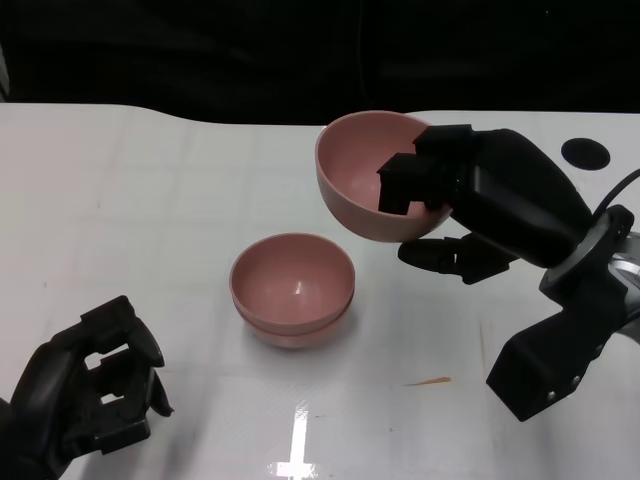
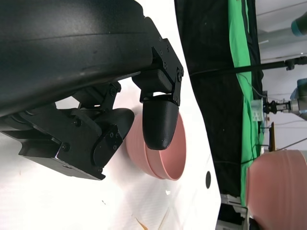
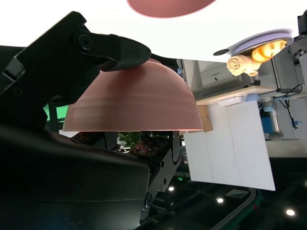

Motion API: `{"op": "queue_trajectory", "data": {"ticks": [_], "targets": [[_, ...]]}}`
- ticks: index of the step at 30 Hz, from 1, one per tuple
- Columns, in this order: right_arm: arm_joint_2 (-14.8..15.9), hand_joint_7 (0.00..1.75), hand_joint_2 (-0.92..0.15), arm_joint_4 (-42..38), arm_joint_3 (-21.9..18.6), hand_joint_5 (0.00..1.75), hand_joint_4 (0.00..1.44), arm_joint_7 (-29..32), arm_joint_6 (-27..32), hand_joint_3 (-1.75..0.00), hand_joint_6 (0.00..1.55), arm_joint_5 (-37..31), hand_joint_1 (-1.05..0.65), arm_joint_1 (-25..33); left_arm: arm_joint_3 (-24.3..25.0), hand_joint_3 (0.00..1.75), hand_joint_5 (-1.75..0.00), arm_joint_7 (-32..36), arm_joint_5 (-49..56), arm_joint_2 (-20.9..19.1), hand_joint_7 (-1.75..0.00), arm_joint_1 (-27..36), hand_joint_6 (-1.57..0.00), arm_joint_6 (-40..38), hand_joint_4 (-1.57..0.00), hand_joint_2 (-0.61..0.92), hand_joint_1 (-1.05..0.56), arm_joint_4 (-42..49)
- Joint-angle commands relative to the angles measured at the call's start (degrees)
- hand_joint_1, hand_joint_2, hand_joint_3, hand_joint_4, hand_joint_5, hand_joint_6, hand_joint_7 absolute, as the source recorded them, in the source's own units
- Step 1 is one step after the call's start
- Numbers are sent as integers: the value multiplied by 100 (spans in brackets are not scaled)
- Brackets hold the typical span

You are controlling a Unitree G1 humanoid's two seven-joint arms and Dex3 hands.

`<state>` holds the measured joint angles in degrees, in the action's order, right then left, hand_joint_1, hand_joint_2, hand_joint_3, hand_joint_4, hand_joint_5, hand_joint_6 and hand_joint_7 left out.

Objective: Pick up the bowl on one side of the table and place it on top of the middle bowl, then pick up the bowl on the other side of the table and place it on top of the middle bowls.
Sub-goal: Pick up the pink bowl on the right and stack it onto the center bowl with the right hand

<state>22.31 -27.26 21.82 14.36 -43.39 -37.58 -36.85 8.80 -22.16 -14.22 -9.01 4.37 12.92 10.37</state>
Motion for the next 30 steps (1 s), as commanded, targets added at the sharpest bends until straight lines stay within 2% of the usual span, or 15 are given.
{"op": "queue_trajectory", "data": {"ticks": [1,5,6,7,8,10,20,30], "targets": [[-15,151,-41,101,-132,175,93,-47,-21,-113,83,82,-19,24,49,126,-175,47,2,-25,-175,25,-66,42,-81,60,-1,-16],[-32,151,-41,102,-162,175,93,-71,-31,-113,84,70,-19,31,49,126,-175,46,3,-24,-175,25,-66,42,-81,60,-1,-16],[-119,151,-41,94,-99,175,93,-211,-23,-113,84,117,-19,-46,39,126,-175,30,-17,-7,-175,26,-66,44,-81,60,-1,-16],[-281,162,-38,-162,62,175,94,-290,-143,-114,79,74,-16,-249,32,126,-175,38,-13,10,-175,24,-66,55,-81,60,-1,-7],[-409,168,-40,-373,190,175,95,-358,-227,-117,76,25,-19,-412,26,126,-175,58,3,24,-175,27,-66,62,-80,60,-1,-6],[-539,173,-41,-645,315,175,95,-409,-329,-120,72,-53,-23,-592,20,126,-175,76,26,31,-175,35,-65,62,-80,60,-1,-18],[-728,175,-39,-891,468,175,97,-467,-369,-120,69,-252,-28,-769,45,124,-175,-1,-12,28,-175,58,-64,34,-78,62,1,-55],[-899,175,-52,-1095,586,175,94,-297,-437,-102,65,-438,-31,-782,21,122,-175,89,12,63,-175,126,-64,-75,-78,62,-1,-198]]}}
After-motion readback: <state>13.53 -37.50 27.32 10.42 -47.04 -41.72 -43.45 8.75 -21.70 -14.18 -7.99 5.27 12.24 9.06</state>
